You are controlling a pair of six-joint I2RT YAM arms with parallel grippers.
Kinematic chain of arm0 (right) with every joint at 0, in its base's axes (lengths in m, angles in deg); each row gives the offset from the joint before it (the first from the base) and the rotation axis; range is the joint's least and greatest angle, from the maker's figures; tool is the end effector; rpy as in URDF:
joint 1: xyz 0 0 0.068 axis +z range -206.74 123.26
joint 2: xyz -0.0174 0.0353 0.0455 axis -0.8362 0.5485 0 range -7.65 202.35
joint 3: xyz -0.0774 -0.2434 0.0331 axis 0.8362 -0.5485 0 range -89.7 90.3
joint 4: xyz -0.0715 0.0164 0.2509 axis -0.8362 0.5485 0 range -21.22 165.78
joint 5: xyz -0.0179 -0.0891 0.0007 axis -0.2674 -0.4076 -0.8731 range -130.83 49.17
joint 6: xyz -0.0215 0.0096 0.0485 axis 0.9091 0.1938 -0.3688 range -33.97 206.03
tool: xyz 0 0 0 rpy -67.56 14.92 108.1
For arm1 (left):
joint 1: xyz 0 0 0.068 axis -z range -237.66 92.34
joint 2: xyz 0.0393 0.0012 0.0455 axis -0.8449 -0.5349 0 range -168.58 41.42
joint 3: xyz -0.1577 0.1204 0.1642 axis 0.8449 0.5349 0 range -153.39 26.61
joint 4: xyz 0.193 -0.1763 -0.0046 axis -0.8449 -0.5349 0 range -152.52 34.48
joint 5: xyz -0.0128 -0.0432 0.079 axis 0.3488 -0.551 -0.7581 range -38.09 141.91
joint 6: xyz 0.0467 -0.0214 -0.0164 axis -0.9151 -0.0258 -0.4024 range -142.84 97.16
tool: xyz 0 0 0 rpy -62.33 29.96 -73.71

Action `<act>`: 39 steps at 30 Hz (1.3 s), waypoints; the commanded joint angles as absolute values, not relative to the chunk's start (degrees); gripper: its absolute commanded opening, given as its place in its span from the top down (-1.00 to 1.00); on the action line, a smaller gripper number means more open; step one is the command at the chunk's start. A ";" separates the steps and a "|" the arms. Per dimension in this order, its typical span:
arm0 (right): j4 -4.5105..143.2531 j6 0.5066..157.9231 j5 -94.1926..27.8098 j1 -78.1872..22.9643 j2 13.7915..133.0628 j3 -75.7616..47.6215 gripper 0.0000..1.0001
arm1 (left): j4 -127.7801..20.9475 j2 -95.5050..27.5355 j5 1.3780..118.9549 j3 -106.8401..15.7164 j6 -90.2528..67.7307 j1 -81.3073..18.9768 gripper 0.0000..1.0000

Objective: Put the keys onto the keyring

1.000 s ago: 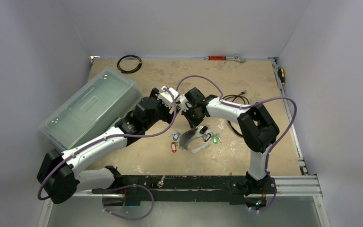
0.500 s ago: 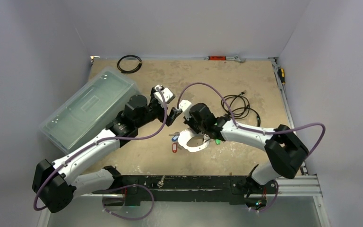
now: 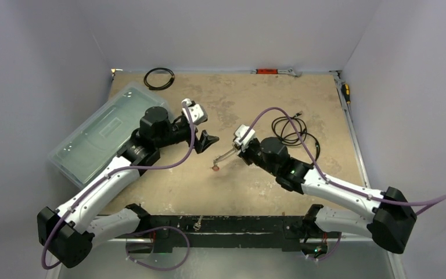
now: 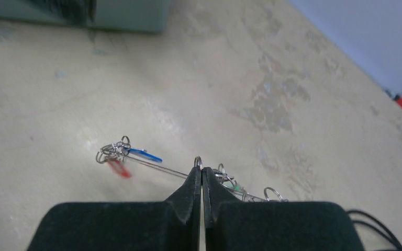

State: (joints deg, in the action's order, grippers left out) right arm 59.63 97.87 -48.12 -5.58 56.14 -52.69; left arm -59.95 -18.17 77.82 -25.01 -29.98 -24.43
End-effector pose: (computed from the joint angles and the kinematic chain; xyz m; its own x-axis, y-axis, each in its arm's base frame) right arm 0.1667 0.1998 0.2462 -0.0429 -0.3780 -0.9248 -0.7209 0.6526 -0.2333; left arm 0.1996 -0.1495 0.3303 -0.0727 0.1812 -0.9808 0.8657 0.4998 0.0282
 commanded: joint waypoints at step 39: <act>52.85 96.14 -33.08 -3.75 41.12 -49.94 1.00 | -57.78 -24.68 107.83 -28.17 -37.32 -23.05 0.51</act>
